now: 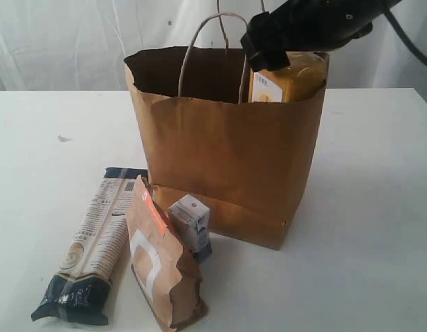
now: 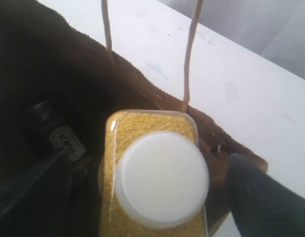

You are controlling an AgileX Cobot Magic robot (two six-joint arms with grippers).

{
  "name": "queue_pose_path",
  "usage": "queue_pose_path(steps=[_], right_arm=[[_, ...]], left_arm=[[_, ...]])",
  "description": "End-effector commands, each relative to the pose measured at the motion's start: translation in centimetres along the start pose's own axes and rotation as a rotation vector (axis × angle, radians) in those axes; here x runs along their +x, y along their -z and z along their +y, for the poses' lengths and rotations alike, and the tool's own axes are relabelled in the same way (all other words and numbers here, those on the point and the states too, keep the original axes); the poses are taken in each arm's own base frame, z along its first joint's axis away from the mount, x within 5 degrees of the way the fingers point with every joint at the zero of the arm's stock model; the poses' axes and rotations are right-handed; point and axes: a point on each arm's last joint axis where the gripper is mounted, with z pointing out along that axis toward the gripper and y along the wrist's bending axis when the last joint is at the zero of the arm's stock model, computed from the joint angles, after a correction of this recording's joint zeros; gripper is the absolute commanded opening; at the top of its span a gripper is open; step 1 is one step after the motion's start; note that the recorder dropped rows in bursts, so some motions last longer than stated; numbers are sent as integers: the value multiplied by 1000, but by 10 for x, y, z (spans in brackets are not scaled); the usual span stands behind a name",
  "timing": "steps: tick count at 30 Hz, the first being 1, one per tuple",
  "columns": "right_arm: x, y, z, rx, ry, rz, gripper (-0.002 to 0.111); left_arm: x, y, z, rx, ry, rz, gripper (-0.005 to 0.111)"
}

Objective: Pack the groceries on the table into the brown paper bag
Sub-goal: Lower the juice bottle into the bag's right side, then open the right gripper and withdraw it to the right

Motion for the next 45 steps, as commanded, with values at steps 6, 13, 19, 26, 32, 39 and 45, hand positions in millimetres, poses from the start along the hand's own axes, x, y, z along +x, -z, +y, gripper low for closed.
queue_pose_path(steps=[6,13,19,26,32,39,45], right_arm=[[-1,25,-7,53,10,-51,79],[-1,67,-11,60,-20,-138,79],[20,101,-13,55,-53,-181,79],[85,149,-12,31,-107,-241,47],[167,168,0,-76,-218,-219,0],[205,148,5,-86,-221,-255,0],[220,124,9,-92,-221,-330,0]], left_arm=[[1,0,0,7,3,-2,0],[1,0,0,7,1,-2,0],[1,0,0,7,1,-2,0],[1,0,0,7,1,-2,0],[1,0,0,7,1,-2,0],[1,0,0,7,1,-2,0],[1,0,0,7,1,-2,0]])
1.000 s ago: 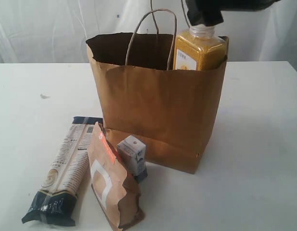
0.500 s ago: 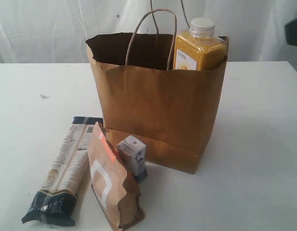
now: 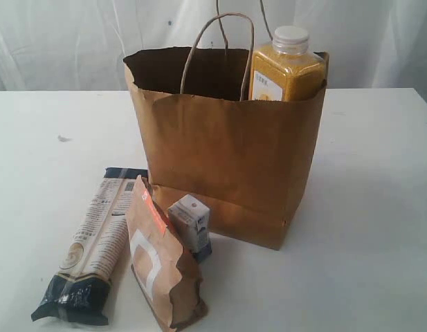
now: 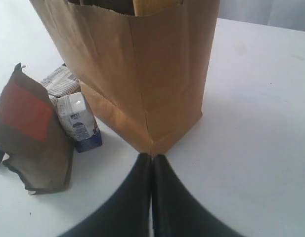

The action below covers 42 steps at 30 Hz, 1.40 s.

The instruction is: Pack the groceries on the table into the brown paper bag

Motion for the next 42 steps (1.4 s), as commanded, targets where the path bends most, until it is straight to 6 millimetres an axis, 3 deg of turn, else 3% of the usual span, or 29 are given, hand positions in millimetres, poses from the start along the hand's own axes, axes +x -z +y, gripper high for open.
queue_pose_path(steps=[1,9,19,27,32,42], right_arm=[[12,-11,-1,-7,-3,-44,0],[22,-13,-3,-4,-4,-3,0],[25,17,-5,-7,-3,-167,0],[32,38,-15,142,54,-287,0],[49,25,-19,181,85,-304,0],[96,-24,-25,141,17,-323,0]], left_arm=[[1,0,0,7,1,-2,0],[1,0,0,7,1,-2,0],[1,0,0,7,1,-2,0],[1,0,0,7,1,-2,0],[1,0,0,7,1,-2,0],[1,0,0,7,1,-2,0]])
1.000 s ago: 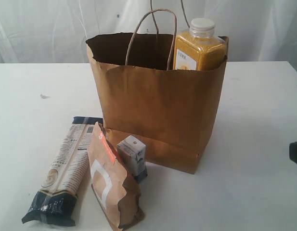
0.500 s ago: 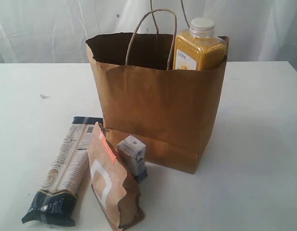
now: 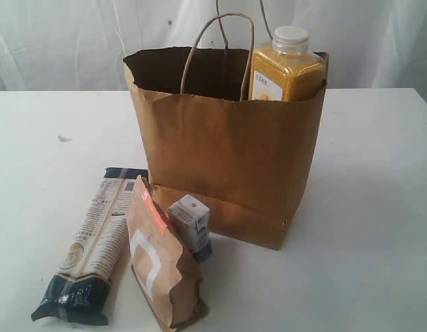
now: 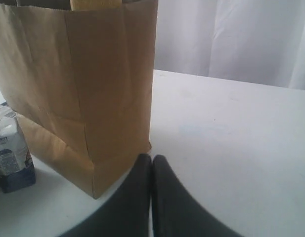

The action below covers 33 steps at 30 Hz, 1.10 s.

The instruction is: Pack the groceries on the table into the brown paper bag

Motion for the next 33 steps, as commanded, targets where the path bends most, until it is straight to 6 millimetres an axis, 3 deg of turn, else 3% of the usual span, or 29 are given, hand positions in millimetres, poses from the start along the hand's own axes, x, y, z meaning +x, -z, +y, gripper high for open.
queue_pose_path(steps=[1,7,11,30,33], right_arm=[[21,-8,0,-5,-32,-10,0],[41,-14,0,-4,-33,41,0],[51,-15,-1,6,-136,86,0],[51,-15,-1,7,-136,91,0],[51,-15,-1,7,-136,91,0]], left_arm=[[1,0,0,7,1,-2,0],[1,0,0,7,1,-2,0],[1,0,0,7,1,-2,0],[-1,0,0,6,8,-22,0],[-6,0,-1,25,233,-78,0]])
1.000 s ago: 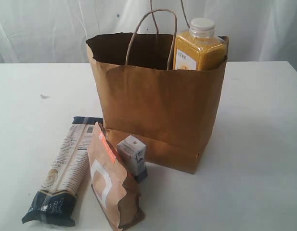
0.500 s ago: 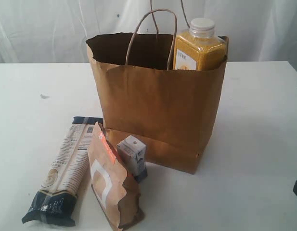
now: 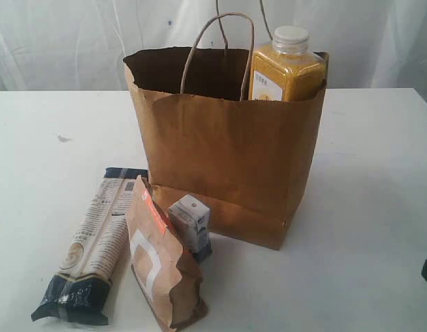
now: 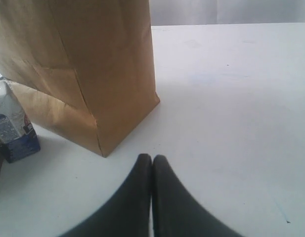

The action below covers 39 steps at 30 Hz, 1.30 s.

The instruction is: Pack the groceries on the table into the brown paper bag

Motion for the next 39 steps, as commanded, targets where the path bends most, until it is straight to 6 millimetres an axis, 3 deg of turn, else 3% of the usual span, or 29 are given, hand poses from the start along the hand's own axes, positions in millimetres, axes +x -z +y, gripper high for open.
queue_pose_path(steps=[1,3,5,11,15,18,23,25,31,39], right_arm=[[1,0,-1,8,-1,-3,0],[1,0,-1,8,-1,-3,0],[1,0,-1,8,-1,-3,0],[1,0,-1,8,-1,-3,0],[1,0,-1,8,-1,-3,0],[1,0,-1,8,-1,-3,0],[1,0,-1,8,-1,-3,0],[1,0,-1,8,-1,-3,0],[1,0,-1,8,-1,-3,0],[1,0,-1,8,-1,-3,0]], left_arm=[[-6,0,-2,36,356,-75,0],[-7,0,-2,56,590,-75,0],[-7,0,-3,63,698,-74,0],[-8,0,-2,67,767,-83,0],[-7,2,-7,81,1001,15,0],[-36,20,-25,184,832,137,0],[-100,64,-57,509,481,84,0],[-116,72,-67,577,368,163,0],[-142,49,-82,630,224,478,0],[-159,6,-94,760,163,585,0]])
